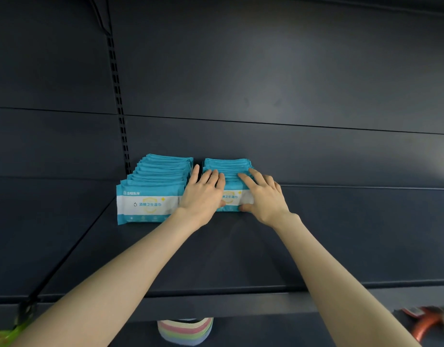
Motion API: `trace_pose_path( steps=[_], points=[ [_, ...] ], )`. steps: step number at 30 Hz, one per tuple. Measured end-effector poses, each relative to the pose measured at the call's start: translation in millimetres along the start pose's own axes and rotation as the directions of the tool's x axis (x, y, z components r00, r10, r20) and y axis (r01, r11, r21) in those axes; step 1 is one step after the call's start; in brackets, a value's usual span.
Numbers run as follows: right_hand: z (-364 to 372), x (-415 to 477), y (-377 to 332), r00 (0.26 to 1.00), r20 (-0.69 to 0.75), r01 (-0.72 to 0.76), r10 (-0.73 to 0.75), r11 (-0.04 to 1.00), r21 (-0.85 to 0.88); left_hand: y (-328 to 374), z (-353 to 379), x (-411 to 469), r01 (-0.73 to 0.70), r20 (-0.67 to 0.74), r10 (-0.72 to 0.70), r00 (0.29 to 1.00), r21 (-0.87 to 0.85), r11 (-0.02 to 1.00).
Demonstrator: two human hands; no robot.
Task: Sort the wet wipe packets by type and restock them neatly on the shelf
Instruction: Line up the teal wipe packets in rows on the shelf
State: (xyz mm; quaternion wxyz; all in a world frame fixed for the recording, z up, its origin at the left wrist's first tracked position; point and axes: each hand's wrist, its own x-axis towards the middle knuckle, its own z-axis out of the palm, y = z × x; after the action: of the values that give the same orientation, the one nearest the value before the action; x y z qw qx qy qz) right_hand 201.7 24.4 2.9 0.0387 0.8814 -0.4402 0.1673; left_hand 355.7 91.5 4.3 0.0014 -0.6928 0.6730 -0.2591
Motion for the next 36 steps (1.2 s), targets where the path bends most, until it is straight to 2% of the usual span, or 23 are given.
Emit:
trace_pose_path(
  steps=[6,9,13,17,22,25,29,33,36],
  points=[
    [-5,-4,-6,0.997,0.047,-0.057,0.056,0.998,0.02,-2,-11,0,0.008,0.053,-0.004,0.999,-0.083,0.997],
    [-14,-12,-12,0.998,0.02,-0.062,0.061,0.995,0.079,-2,-24,-7,0.03,0.045,-0.023,0.999,-0.177,0.984],
    [-38,-44,-11,0.991,-0.129,-0.018,0.042,0.984,0.177,11,-60,-31,0.055,-0.125,-0.099,0.987,-0.314,0.948],
    [-53,-104,3,0.955,-0.296,0.078,0.019,0.947,0.312,53,-89,-82,0.071,-0.245,-0.229,0.942,-0.522,0.85],
    [-32,-206,35,0.89,-0.452,0.259,-0.053,0.875,0.408,137,-83,-168,0.095,-0.298,-0.375,0.878,-0.66,0.746],
    [1,-265,59,0.934,-0.352,0.24,-0.065,0.843,0.481,189,-61,-215,0.174,-0.176,-0.402,0.899,-0.698,0.695],
    [68,-330,86,0.995,-0.086,0.084,-0.044,0.834,0.546,250,-8,-266,0.318,0.068,-0.375,0.924,-0.682,0.658],
    [149,-382,99,0.973,0.229,-0.148,0.027,0.834,0.531,301,57,-311,0.507,0.331,-0.386,0.861,-0.616,0.603],
    [208,-420,105,0.932,0.356,-0.257,0.06,0.805,0.536,332,104,-346,0.637,0.535,-0.363,0.763,-0.533,0.556]
  ],
)
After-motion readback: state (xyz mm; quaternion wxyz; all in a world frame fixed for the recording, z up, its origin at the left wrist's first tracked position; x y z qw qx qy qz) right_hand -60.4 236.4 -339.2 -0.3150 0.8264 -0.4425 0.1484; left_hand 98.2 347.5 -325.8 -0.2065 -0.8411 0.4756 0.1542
